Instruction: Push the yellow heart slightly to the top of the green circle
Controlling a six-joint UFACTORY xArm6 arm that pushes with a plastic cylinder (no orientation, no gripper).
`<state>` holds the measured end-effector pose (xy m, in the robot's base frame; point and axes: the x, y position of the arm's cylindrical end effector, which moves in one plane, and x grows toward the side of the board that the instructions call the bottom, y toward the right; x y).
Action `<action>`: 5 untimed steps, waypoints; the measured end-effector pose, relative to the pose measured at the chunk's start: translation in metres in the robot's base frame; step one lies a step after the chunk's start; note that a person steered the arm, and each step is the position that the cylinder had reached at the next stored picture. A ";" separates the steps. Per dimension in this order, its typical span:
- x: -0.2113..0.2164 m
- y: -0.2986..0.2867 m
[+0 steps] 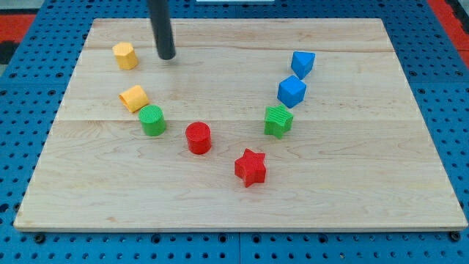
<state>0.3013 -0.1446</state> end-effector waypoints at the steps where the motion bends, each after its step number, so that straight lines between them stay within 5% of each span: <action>1: 0.041 -0.056; 2: 0.044 -0.134; 3: 0.120 -0.129; 5: 0.121 -0.048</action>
<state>0.4225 -0.1925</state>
